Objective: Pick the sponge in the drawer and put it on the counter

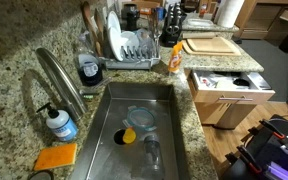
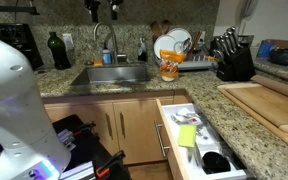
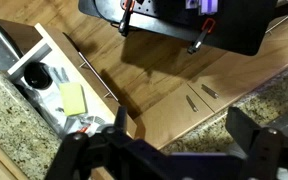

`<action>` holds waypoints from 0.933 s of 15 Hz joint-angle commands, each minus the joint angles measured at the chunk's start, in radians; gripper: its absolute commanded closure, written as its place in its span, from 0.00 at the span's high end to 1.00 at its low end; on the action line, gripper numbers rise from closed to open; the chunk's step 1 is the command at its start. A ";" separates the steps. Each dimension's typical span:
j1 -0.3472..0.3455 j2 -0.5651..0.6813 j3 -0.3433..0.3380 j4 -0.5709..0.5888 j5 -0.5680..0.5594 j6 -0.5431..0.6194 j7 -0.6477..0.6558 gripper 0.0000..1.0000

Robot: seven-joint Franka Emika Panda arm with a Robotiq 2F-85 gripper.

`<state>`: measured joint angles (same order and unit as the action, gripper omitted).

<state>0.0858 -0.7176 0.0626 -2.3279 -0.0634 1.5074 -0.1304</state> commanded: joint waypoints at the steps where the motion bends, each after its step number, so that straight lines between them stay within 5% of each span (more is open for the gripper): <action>1: 0.009 0.002 -0.006 0.003 -0.003 -0.003 0.005 1.00; 9: -0.155 0.099 -0.136 -0.047 -0.080 0.109 0.178 1.00; 14: -0.159 0.134 -0.308 -0.150 0.032 0.374 -0.028 1.00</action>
<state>-0.0676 -0.5990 -0.1751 -2.4138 -0.1034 1.7526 -0.0394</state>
